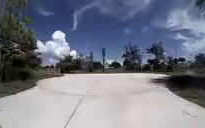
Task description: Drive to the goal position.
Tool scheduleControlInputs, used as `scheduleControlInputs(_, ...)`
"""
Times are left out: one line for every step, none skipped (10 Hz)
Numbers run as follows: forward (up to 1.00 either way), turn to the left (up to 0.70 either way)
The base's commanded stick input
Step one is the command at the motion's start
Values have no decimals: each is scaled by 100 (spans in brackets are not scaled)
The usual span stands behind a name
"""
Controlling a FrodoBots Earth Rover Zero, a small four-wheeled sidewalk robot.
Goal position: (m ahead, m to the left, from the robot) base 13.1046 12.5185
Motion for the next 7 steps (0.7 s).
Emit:
scheduleControlInputs(85,0)
scheduleControlInputs(85,0)
scheduleControlInputs(85,0)
scheduleControlInputs(85,0)
scheduleControlInputs(85,0)
scheduleControlInputs(85,0)
scheduleControlInputs(85,0)
